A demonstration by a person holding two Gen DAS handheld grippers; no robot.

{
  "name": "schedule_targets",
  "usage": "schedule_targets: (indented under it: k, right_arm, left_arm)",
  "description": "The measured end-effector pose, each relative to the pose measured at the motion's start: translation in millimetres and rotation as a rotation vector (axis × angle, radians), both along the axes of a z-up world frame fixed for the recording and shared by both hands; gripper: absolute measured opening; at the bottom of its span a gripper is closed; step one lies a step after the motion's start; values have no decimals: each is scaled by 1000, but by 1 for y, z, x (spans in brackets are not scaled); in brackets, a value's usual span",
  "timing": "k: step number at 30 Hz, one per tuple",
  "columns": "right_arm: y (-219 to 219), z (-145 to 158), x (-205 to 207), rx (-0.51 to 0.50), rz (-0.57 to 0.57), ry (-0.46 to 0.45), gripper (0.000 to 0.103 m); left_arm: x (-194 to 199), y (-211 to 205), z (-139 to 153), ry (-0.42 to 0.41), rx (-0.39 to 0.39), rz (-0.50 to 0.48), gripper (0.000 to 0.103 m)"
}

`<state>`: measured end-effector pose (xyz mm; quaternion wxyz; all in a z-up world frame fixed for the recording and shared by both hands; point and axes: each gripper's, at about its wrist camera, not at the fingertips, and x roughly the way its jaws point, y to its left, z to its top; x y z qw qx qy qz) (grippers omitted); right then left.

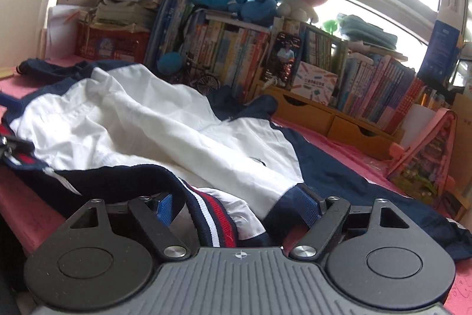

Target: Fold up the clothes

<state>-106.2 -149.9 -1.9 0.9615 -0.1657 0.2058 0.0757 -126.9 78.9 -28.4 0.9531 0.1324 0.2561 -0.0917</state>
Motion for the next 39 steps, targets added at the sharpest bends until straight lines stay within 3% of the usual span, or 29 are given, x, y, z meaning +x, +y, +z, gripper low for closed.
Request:
schedule_targets:
  k: [3, 5, 6, 7, 9, 12, 15, 18, 20, 21, 23, 26, 28, 29, 33, 35, 39]
  right_arm:
    - [-4, 0, 5, -13, -49, -1, 73]
    - [-7, 12, 13, 42, -62, -19, 70]
    - [-8, 18, 18, 67, -64, -30, 64]
    - [-8, 24, 22, 93, -66, -40, 59]
    - [-7, 32, 28, 109, -65, -60, 41]
    - [-7, 35, 27, 80, -70, -77, 29]
    - [-8, 21, 20, -65, -84, -77, 30]
    - [0, -9, 6, -298, -68, -63, 29]
    - [1, -7, -11, -406, -89, -158, 29]
    - [0, 5, -21, -428, -118, -234, 29]
    - [-10, 45, -48, -379, -187, -368, 29]
    - [-32, 90, -82, -268, -221, -380, 33]
    - [-44, 93, -94, -215, -184, -282, 35]
    - [-45, 88, -96, -204, -157, -220, 39]
    - [-41, 55, -99, -189, -42, 35, 39]
    - [-39, 39, -100, -180, 16, 162, 39]
    - [-35, 7, -103, -161, 132, 416, 43]
  left_arm:
    - [-17, -9, 14, -4, -103, -175, 78]
    - [-23, -23, 15, -40, -57, -236, 81]
    - [-23, -31, 12, -63, -8, -245, 82]
    - [-21, -37, 8, -75, 41, -233, 82]
    - [-9, -42, -2, -87, 135, -164, 77]
    - [13, -25, -5, -115, 189, 36, 62]
    - [26, 4, 10, -164, 116, 183, 62]
    - [15, 16, 43, -212, -8, 161, 60]
    - [7, 24, 64, -244, -91, 145, 60]
    - [3, 28, 75, -259, -132, 137, 61]
    - [-11, 32, 87, -254, -178, 65, 66]
    - [-23, 38, 79, -153, -213, -20, 71]
    - [-21, 38, 59, -43, -186, -31, 71]
    - [-19, 37, 47, 18, -164, -34, 71]
    - [-17, 32, 4, 218, -49, -66, 72]
    - [-23, 31, -2, 233, 10, -110, 71]
    - [-35, 49, 28, 174, -5, -254, 70]
